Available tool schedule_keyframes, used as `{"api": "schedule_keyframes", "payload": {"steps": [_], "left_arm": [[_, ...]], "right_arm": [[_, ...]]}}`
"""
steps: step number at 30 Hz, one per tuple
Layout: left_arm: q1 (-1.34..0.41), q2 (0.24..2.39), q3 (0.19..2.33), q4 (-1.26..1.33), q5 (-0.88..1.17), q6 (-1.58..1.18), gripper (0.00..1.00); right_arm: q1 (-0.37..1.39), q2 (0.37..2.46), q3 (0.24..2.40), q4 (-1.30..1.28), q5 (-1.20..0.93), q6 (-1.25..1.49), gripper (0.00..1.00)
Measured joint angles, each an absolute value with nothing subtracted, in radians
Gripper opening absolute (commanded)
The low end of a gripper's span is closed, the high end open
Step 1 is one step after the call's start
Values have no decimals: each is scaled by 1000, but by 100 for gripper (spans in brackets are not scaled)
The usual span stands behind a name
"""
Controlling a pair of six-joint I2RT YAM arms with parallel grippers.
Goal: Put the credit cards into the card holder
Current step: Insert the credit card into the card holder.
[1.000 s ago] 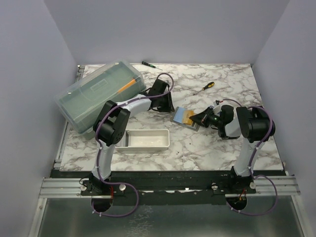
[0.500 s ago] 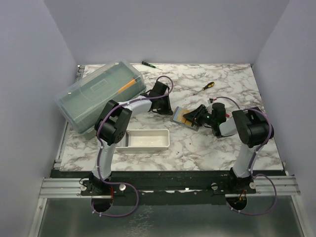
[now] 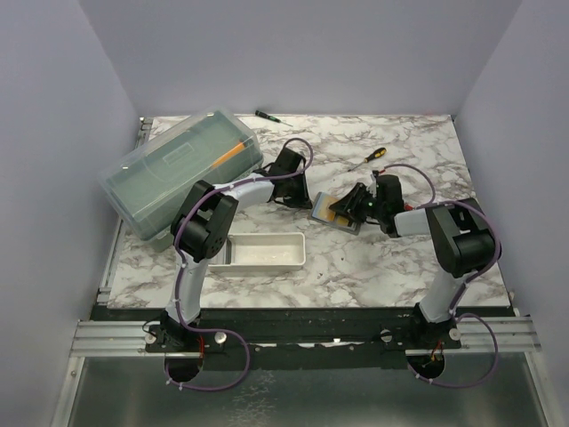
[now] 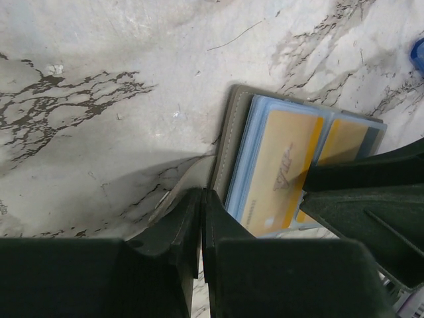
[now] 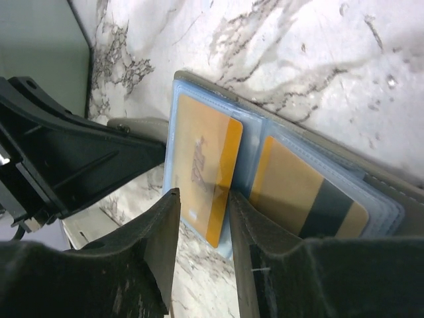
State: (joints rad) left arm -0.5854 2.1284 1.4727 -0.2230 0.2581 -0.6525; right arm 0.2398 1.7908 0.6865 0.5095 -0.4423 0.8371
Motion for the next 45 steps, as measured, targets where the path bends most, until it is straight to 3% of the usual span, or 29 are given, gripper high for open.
{"api": "schedule_keyframes", "payload": {"steps": [6,16,27,38,45], "left_arm": [[-585,2123,1467,-224,257,-651,12],[-591,2074,1449,-280,257,-621,28],[-582,2021,1467,-313,301,-607,24],[-591,2042,1515,-300,385,-625,29],[-601,2088,1521,-294,396,-631,39]], "right_arm": [[250,1813,729,473,-431,824,38],[274,1695,724,299,-363,739,41],[276,1702,724,278,-358,713,8],[276,1754,727,316,-364,718,5],[276,1779,730,355,-377,734,2]]}}
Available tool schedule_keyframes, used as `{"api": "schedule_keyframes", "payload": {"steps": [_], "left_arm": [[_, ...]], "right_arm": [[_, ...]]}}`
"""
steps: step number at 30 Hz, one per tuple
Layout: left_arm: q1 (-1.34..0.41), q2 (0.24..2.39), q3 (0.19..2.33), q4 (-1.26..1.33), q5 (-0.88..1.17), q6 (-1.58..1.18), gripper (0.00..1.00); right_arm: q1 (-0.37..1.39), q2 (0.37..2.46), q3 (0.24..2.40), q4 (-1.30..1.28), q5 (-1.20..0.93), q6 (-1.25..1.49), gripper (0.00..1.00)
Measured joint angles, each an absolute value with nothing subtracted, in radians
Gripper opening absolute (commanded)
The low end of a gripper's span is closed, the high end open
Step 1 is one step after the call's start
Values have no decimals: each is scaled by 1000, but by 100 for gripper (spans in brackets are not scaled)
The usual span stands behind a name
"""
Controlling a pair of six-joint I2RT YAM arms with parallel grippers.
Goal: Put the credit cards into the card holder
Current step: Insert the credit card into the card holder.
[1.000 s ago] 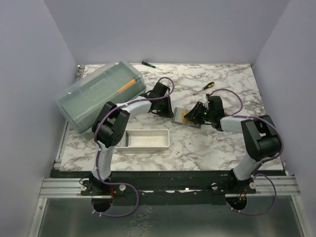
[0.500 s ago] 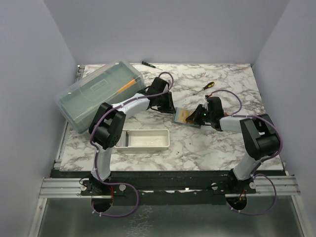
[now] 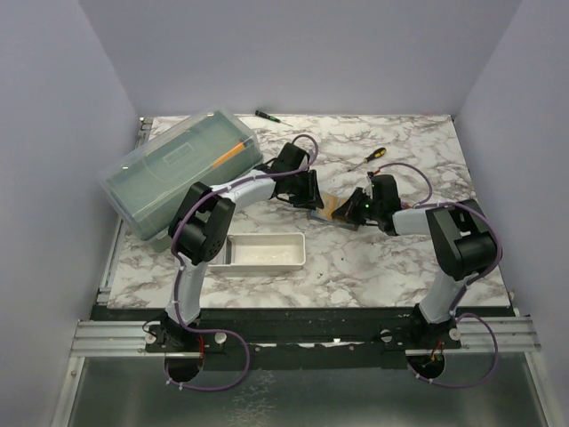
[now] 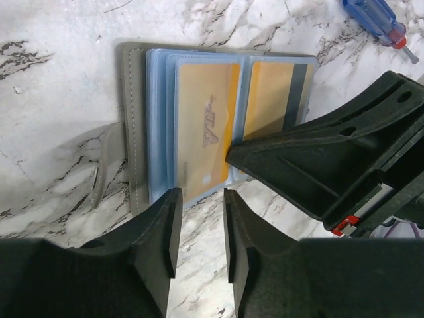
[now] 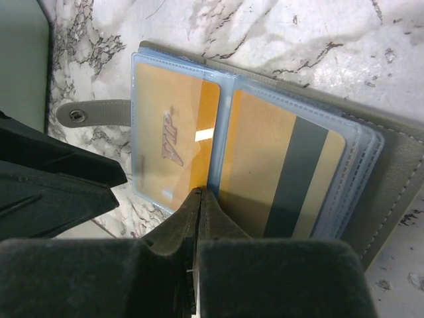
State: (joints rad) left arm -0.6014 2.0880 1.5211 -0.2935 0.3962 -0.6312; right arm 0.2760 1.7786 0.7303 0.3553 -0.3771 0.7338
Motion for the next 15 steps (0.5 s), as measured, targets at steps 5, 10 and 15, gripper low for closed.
{"api": "schedule_keyframes", "payload": {"steps": [5,10,15], "left_arm": [[-604,2095,1521,-293,383,-627,42],[-604,2096,1521,-293,364,-623,45],[-607,2096,1521,-293,334,-616,46]], "right_arm": [[276,1790,732,373,-384,740,1],[276,1792,732,376,-386,741,0],[276,1794,734,377,-387,741,0]]}}
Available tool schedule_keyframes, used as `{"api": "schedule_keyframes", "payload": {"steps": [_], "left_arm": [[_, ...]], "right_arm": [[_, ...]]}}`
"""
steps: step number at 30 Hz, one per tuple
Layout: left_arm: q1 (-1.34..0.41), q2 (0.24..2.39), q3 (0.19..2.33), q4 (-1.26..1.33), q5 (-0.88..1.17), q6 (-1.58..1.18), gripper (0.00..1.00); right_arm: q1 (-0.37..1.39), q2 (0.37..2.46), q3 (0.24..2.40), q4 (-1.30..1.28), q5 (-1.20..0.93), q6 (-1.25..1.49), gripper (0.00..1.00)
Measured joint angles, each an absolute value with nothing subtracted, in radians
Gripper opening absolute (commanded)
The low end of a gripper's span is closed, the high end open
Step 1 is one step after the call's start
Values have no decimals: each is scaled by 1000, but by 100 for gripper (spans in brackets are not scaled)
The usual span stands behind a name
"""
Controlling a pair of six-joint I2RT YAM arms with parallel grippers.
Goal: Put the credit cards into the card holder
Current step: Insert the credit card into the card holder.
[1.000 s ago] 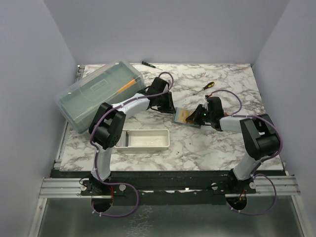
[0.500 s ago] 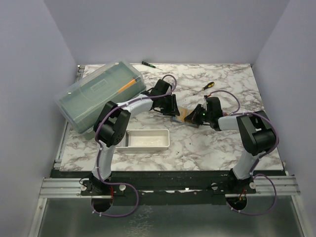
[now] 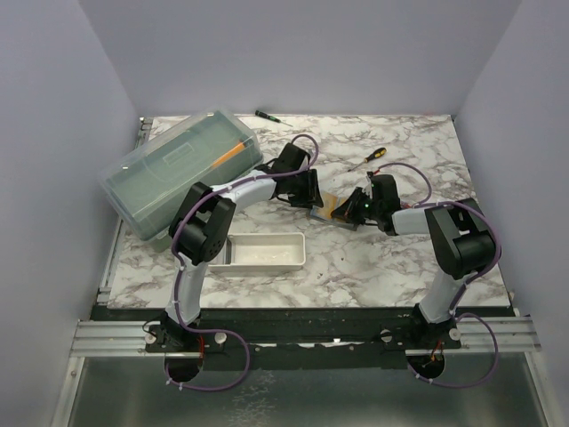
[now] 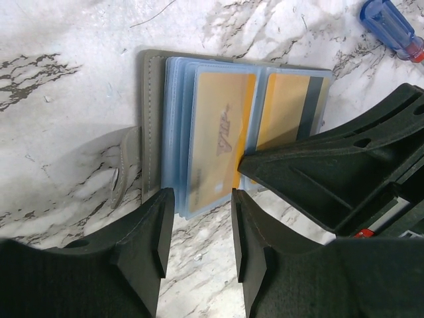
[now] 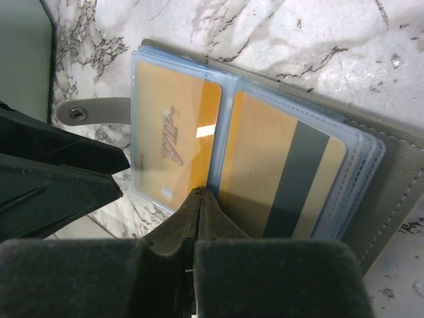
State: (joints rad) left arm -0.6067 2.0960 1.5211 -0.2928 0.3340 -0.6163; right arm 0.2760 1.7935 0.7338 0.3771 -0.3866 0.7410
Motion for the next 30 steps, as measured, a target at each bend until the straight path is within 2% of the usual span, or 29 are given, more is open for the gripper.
{"api": "schedule_keyframes", "payload": {"steps": [16,24,30], "left_arm": [[-629,2119,1531,-287,332,-616,38],[-651,2119,1531,-286,310,-608,55],[-657,2111,1532,-286,266,-603,59]], "right_arm": [[276,1794,734,377,-387,741,0],[276,1794,734,377,-387,741,0],[276,1794,734,377,-387,741,0]]}}
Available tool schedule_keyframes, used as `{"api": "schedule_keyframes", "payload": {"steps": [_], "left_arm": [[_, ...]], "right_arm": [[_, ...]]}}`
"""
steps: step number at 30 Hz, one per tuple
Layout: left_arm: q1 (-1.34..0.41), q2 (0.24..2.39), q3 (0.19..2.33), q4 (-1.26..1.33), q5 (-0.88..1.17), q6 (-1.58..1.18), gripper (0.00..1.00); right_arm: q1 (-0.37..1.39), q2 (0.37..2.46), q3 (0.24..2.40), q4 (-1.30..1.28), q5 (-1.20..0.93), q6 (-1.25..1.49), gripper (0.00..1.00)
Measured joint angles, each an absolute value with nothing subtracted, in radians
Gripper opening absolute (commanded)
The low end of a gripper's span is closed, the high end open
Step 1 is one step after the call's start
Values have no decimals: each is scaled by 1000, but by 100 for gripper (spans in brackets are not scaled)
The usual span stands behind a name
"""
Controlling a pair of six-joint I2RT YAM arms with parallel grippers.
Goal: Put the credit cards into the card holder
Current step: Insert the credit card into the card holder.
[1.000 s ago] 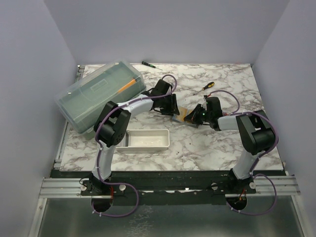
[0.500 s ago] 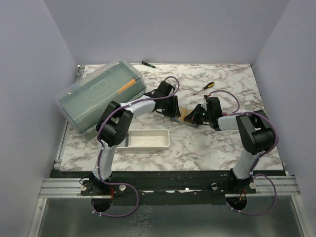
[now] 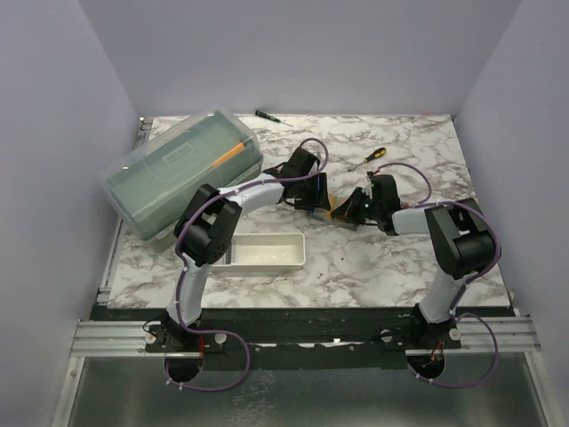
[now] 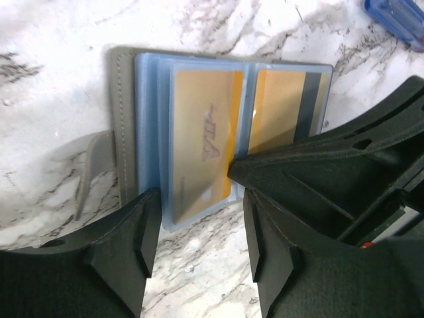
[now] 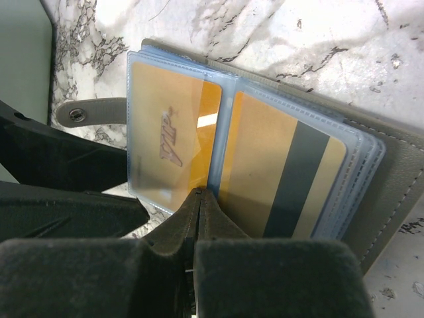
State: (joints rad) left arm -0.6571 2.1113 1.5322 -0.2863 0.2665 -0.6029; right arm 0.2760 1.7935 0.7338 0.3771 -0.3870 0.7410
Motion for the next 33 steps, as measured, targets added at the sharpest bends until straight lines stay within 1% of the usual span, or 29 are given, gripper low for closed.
{"api": "schedule_keyframes", "payload": {"steps": [11,16,26,33], "left_arm": [[-655,2111,1570,-302,194,-579,58],[-656,2111,1577,-305,194,-579,55],[-664,2111,1577,-313,201,-578,52],[-665,2111,1580,-316,213,-579,47]], "right_arm": [[276,1795,735,377,-389,741,0],[276,1798,736,379,-391,741,0],[276,1806,742,384,-398,741,0],[276,1806,742,384,-398,741,0]]}}
